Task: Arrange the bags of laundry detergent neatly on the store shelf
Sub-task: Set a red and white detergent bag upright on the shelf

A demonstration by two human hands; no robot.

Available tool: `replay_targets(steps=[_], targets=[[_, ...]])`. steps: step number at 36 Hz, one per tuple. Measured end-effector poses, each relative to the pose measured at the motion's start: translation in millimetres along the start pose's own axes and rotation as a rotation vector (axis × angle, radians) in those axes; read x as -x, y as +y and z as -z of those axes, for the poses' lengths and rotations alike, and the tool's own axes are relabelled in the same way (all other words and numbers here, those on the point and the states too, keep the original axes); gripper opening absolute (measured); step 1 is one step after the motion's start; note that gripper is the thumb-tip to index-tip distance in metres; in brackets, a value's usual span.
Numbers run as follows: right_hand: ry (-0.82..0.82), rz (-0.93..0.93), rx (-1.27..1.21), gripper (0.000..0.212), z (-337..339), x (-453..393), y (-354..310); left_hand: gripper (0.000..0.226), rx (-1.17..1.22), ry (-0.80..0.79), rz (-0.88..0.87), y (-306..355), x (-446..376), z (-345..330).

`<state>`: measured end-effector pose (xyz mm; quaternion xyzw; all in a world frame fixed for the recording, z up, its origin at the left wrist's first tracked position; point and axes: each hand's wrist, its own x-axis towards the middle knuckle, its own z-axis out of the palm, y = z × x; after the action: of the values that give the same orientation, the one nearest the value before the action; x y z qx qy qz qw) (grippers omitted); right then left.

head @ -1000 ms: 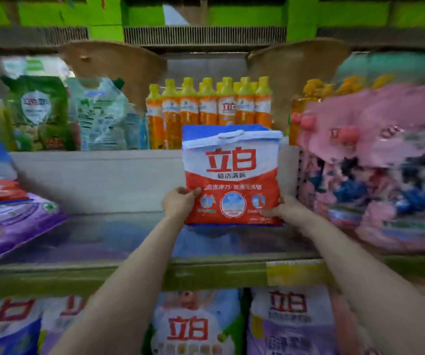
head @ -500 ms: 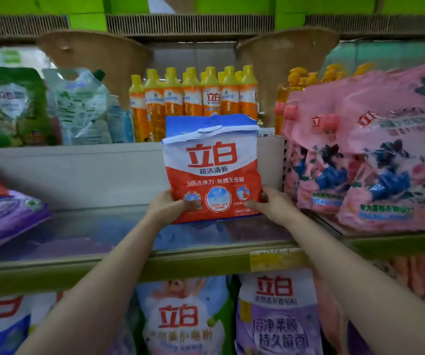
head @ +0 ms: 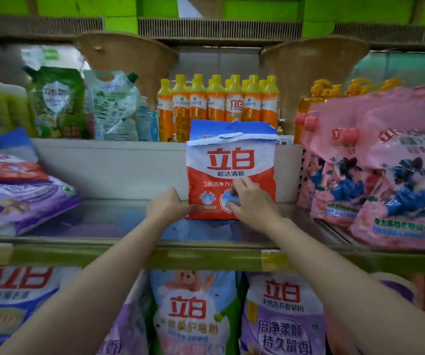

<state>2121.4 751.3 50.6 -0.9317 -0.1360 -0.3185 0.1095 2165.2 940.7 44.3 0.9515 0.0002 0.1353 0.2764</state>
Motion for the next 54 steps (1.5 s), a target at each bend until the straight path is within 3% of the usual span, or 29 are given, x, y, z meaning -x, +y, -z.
replay_targets(steps=[3, 7, 14, 17, 21, 24, 32, 38, 47, 54], targets=[[-0.127, 0.052, -0.029, 0.029, -12.5, -19.0, -36.1, 0.035, -0.061, 0.065, 0.018, -21.5, 1.9, 24.9], [-0.218, 0.092, -0.026, 0.039, -33.5, -41.3, -78.3, 0.032, -0.157, 0.236, 0.116, -65.8, 12.5, 70.7], [-0.271, 0.143, -0.103, 0.037, -63.8, -70.1, -144.6, 0.053, -0.236, 0.546, 0.373, -160.3, 48.9, 145.2], [-0.284, 0.179, -0.128, 0.037, -74.8, -79.0, -173.9, 0.062, -0.182, 0.565, 0.459, -196.6, 66.3, 165.1], [-0.306, 0.232, -0.151, 0.040, -87.6, -87.7, -210.7, 0.049, -0.177, 0.589, 0.508, -226.7, 80.3, 187.4], [-0.326, 0.247, -0.168, 0.041, -94.3, -93.2, -231.9, 0.053, -0.131, 0.591, 0.529, -238.0, 77.2, 205.3], [-0.293, 0.278, -0.187, 0.039, -103.2, -114.5, -270.3, 0.053, -0.091, 0.659, 0.480, -254.6, 43.4, 247.9], [-0.306, 0.295, -0.210, 0.039, -112.7, -133.8, -296.3, 0.043, 0.103, 0.724, 0.448, -271.4, 10.8, 277.5], [-0.296, 0.239, -0.260, 0.039, -130.8, -153.0, -303.8, 0.053, 0.064, 0.618, 0.472, -312.8, -42.0, 305.7], [-0.186, 0.190, -0.182, 0.035, -129.6, -153.1, -275.2, 0.040, 0.030, 0.829, 0.513, -317.0, -73.0, 302.7]])
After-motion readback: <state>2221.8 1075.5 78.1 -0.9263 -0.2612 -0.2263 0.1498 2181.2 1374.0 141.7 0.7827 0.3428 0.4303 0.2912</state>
